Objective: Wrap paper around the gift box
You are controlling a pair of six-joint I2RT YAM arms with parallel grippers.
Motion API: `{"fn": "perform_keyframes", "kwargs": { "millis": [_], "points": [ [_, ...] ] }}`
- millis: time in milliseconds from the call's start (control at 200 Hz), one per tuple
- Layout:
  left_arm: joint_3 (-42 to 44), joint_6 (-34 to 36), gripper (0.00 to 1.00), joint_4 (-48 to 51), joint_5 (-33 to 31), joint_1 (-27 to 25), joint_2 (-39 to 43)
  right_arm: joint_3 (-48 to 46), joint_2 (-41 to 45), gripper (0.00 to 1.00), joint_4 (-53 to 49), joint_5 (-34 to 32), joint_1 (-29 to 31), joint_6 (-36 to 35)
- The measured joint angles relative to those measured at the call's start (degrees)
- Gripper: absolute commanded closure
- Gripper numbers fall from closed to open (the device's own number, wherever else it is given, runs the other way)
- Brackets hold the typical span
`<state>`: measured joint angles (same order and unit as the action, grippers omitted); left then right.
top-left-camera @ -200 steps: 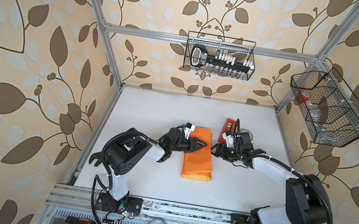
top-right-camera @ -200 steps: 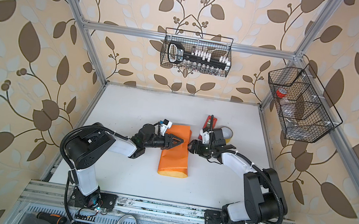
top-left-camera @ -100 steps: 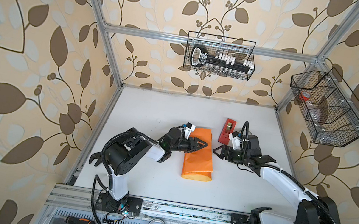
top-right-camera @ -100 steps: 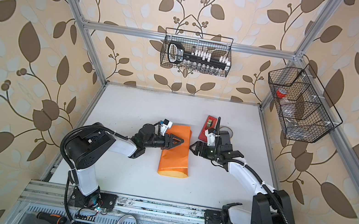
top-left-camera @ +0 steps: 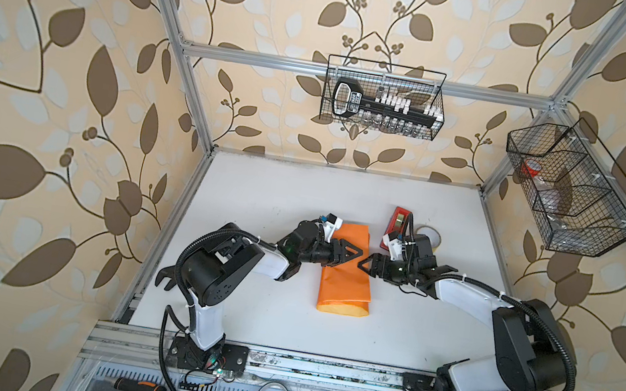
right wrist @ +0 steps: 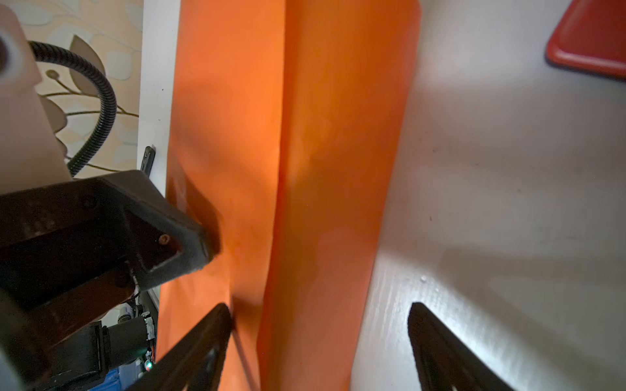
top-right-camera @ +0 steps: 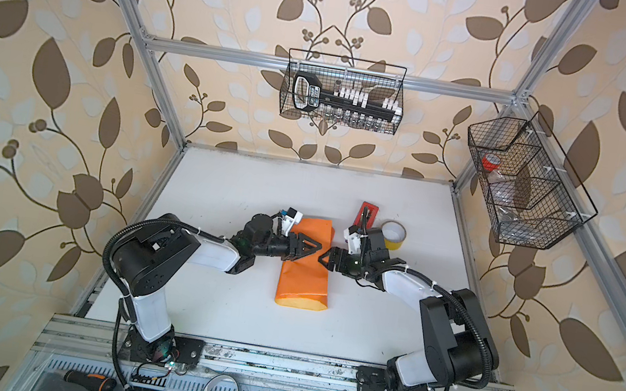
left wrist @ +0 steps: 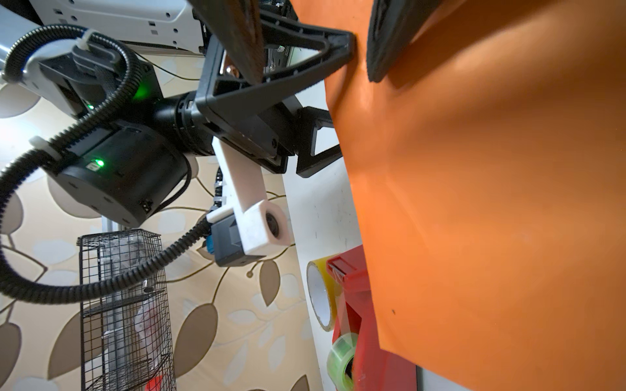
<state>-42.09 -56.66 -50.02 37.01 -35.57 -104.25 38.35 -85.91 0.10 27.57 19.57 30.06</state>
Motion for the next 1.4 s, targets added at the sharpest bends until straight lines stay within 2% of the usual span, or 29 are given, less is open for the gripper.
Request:
{"fn": "perform_keyframes", "kwargs": {
  "millis": [140, 300, 515, 675, 935, 1090, 1399],
  "points": [
    [-2.3, 2.3, 0.45, 6.6, -0.4, -0.1, 1.2, -3.0, 0.4, 0.24, 4.9, 1.0, -0.4, 0.4],
    [-4.2, 7.2, 0.39, 19.7, -2.7, 0.2, 6.1, -5.7, 1.1, 0.25, 9.2, 1.4, -0.6, 1.0],
    [-4.5, 13.0, 0.36, 42.2, -10.6, 5.9, 17.8, -6.5, 1.1, 0.26, 11.2, 1.6, -0.6, 1.4],
    [-8.6, 16.8, 0.34, 54.5, -12.2, 8.8, 16.9, -6.5, 1.1, 0.26, 11.3, 1.6, -0.6, 1.4],
    [-12.1, 20.5, 0.31, 59.6, -9.9, 6.8, 10.6, -6.5, 1.1, 0.26, 11.3, 1.6, -0.6, 1.4],
    [-13.6, 21.7, 0.34, 59.8, -8.9, 6.2, 7.6, -6.5, 1.0, 0.26, 11.3, 1.6, -0.6, 1.4],
    [-13.7, 22.3, 0.34, 59.6, -8.3, 6.0, 7.0, -3.1, 1.3, 0.15, 4.1, 1.3, -1.4, 0.5]
  ]
}}
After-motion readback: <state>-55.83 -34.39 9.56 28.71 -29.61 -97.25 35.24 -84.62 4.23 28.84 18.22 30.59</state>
